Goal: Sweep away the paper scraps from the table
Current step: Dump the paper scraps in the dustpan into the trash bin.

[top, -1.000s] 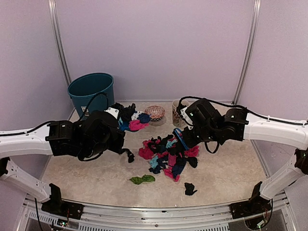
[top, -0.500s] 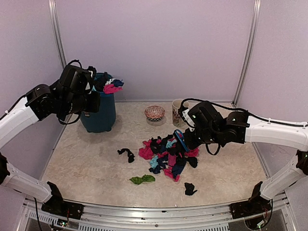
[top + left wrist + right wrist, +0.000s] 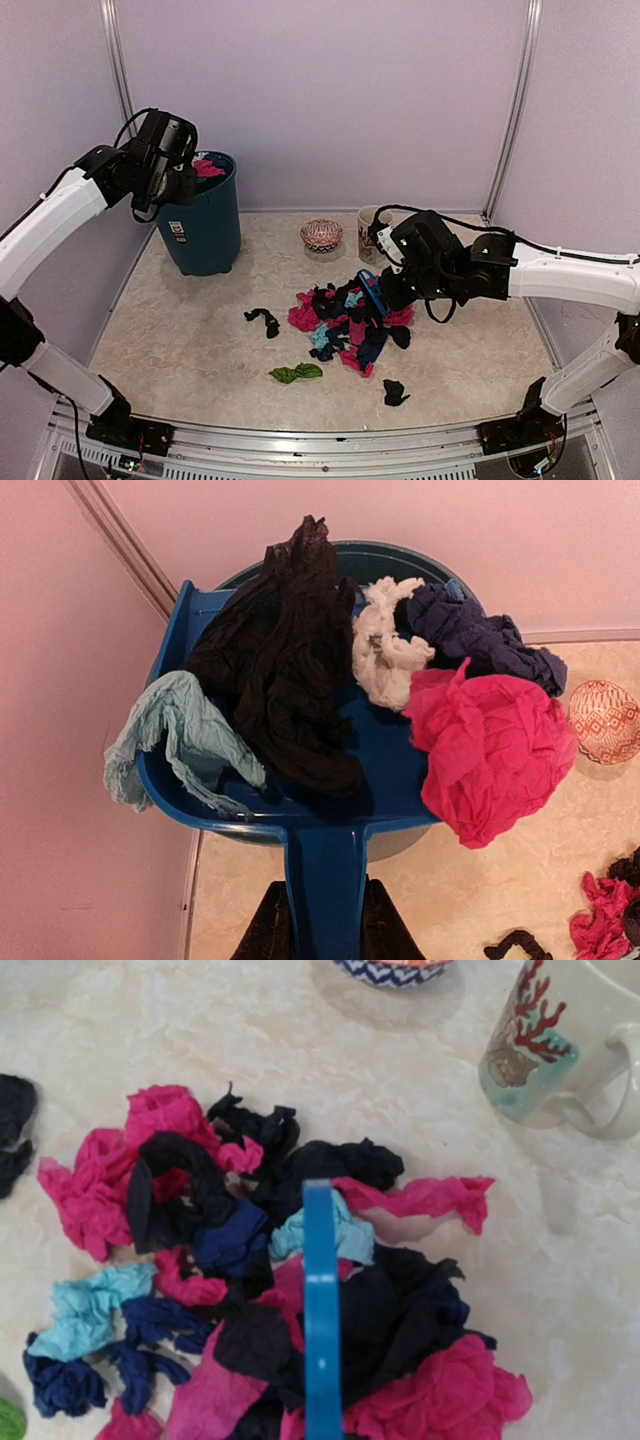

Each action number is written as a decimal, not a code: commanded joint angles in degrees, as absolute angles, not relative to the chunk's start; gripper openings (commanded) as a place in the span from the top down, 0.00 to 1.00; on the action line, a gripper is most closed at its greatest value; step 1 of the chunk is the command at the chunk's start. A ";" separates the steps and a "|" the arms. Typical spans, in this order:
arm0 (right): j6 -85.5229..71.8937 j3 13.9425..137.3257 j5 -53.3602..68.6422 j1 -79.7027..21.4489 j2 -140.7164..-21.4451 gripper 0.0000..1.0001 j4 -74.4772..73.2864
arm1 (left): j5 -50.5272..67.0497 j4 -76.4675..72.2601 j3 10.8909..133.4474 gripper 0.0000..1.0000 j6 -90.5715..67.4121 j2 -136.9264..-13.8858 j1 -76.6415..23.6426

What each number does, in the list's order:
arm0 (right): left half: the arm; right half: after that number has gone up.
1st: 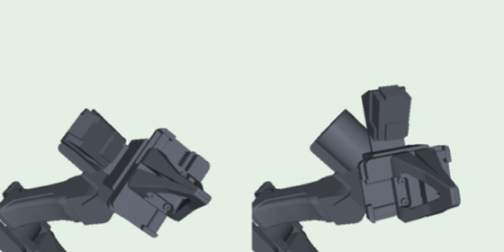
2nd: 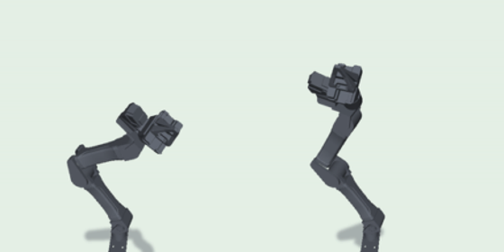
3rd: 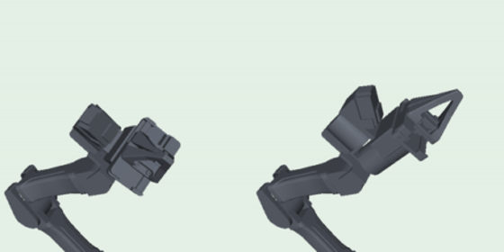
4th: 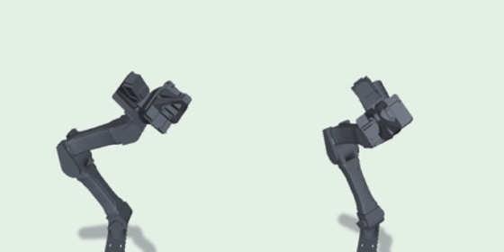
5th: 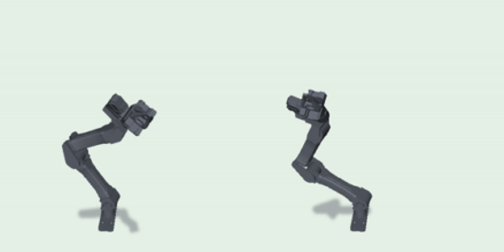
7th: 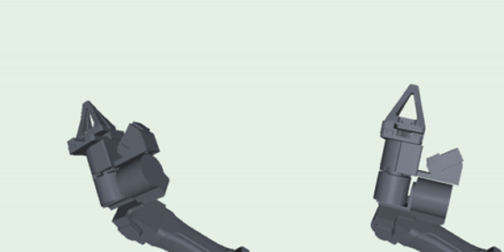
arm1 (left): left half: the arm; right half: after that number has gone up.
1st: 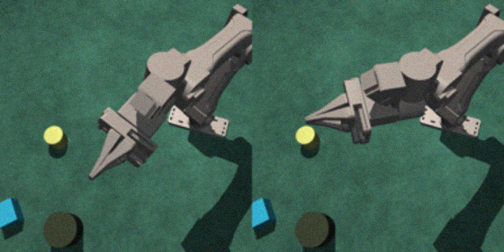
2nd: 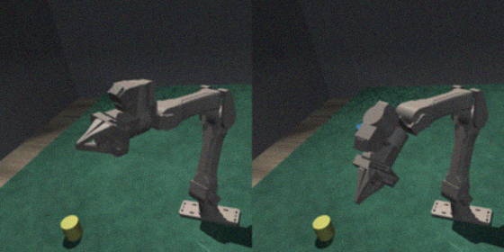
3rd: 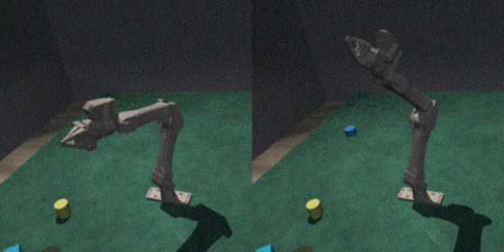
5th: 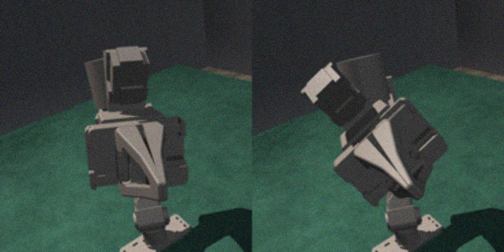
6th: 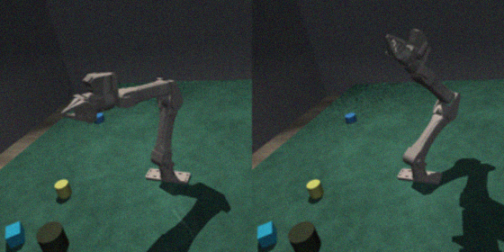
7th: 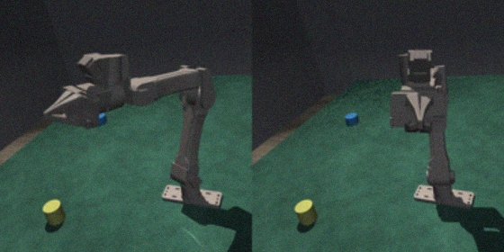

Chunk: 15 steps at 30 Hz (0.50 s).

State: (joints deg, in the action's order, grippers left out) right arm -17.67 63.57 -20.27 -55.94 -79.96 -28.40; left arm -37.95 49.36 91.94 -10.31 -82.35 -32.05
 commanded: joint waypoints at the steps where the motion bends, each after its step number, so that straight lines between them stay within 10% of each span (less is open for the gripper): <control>1: -17.84 62.16 -19.56 -55.37 -77.89 1.00 -26.96 | -42.80 50.49 97.18 1.00 -6.89 -86.85 -30.00; 15: -18.23 58.92 -19.21 -55.16 -75.41 1.00 -25.50 | -68.60 56.82 105.58 1.00 -0.61 -100.70 -30.12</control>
